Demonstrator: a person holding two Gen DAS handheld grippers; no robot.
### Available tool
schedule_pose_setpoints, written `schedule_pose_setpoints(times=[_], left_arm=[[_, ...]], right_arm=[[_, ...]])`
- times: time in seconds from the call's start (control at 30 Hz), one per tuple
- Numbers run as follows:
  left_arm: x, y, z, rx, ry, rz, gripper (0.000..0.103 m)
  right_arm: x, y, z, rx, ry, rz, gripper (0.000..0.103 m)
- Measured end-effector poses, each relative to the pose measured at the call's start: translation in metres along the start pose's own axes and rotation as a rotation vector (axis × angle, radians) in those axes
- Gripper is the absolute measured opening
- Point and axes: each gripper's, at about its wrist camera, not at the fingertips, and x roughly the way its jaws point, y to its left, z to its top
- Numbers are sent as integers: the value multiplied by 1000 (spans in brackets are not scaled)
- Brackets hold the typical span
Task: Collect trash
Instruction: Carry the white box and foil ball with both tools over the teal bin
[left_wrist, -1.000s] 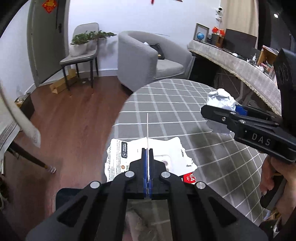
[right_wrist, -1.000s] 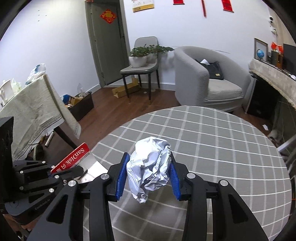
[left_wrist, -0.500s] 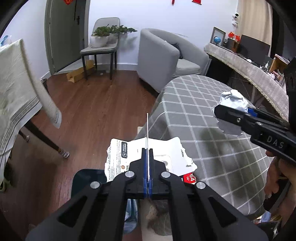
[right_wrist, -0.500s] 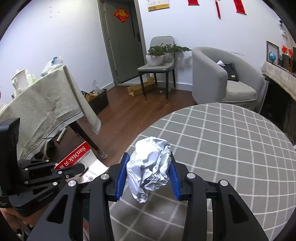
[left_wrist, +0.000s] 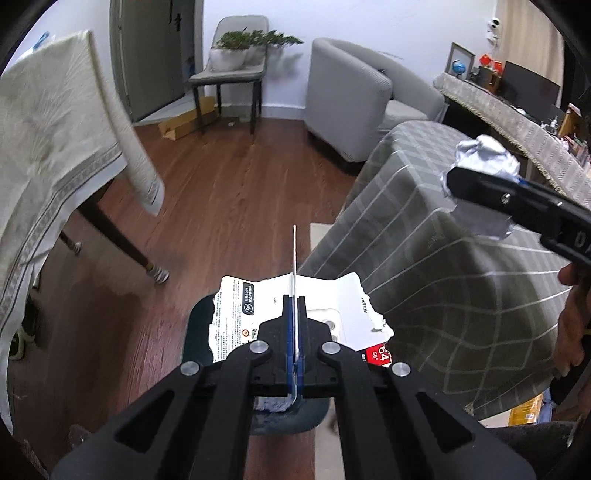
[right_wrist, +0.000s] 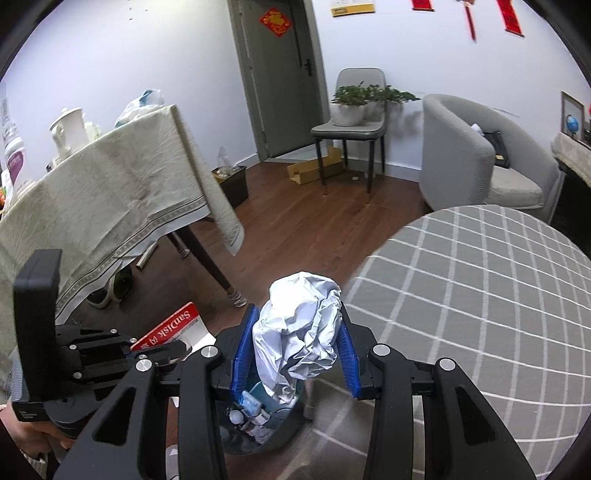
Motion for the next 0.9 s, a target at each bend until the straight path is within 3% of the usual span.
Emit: schedule_pose_setpoints(times=[0.47,0.9], left_arm=[[39,57,-33,-112,140,-1,2],[84,86,-69,-125,276,37,3]], right_arm=[[48,55,-1,-62,85,70,41],[91,82,-14,-69,193,101,41]])
